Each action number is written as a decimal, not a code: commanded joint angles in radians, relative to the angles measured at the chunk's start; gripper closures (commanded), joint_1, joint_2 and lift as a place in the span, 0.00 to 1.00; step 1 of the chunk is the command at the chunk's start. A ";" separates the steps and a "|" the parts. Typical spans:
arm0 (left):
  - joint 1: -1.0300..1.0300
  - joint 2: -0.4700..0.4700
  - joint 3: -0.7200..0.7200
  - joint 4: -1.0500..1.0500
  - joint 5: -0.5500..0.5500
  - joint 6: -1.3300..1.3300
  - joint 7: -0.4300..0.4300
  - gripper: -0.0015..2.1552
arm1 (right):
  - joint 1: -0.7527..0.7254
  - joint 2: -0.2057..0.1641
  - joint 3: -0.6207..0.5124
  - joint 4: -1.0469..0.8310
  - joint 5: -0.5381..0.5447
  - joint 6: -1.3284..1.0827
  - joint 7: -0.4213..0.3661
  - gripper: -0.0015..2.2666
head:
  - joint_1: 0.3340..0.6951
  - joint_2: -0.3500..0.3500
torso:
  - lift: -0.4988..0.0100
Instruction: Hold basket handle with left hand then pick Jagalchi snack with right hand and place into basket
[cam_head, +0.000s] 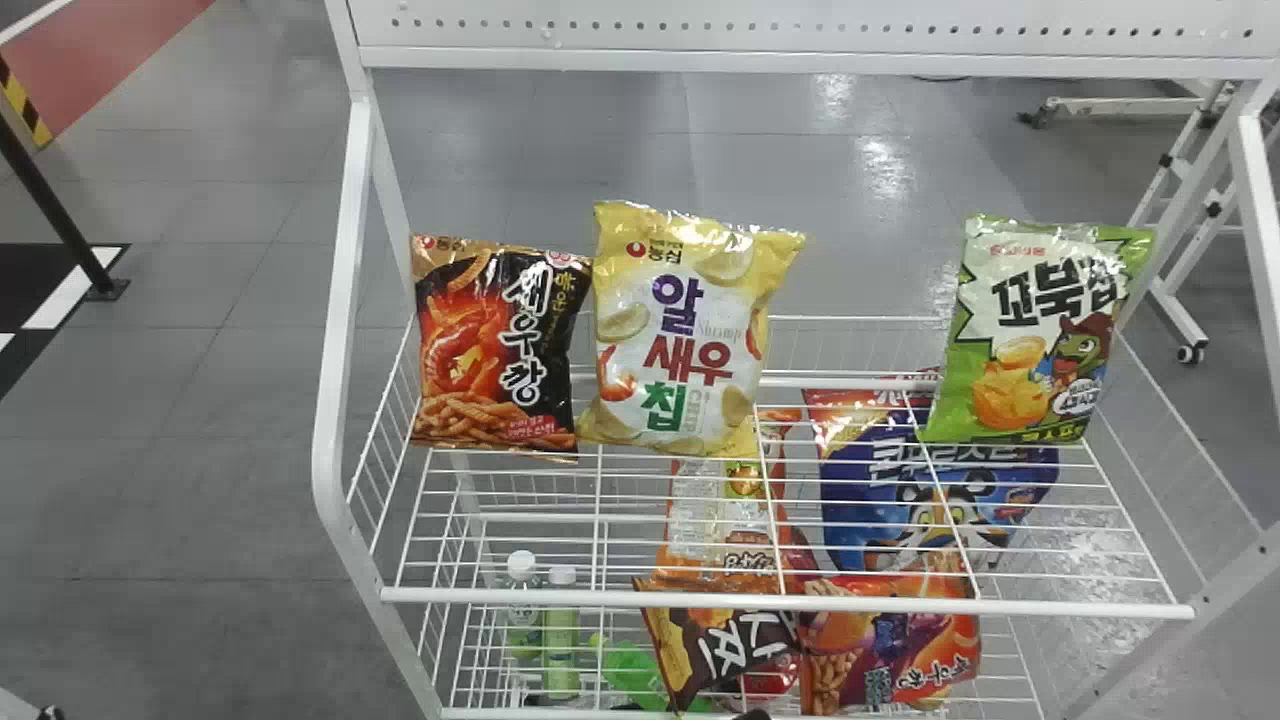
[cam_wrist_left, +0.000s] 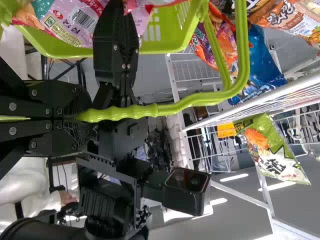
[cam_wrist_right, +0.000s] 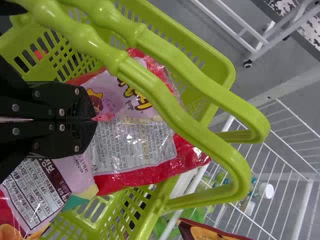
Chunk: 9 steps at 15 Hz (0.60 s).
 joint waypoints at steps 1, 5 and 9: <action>-0.005 0.001 0.000 0.002 0.000 -0.001 0.002 0.71 | -0.015 0.001 0.017 0.031 0.032 0.013 0.010 0.75 | 1.00 0.50 | 0.96; -0.016 0.001 -0.001 0.006 -0.001 0.002 0.006 0.71 | -0.052 0.006 0.022 0.120 0.046 0.093 0.020 0.69 | 1.00 0.42 | 0.96; -0.019 0.001 -0.001 0.005 -0.001 0.002 0.008 0.71 | -0.054 0.004 0.028 0.157 0.058 0.056 0.044 0.08 | 1.00 0.30 | 0.96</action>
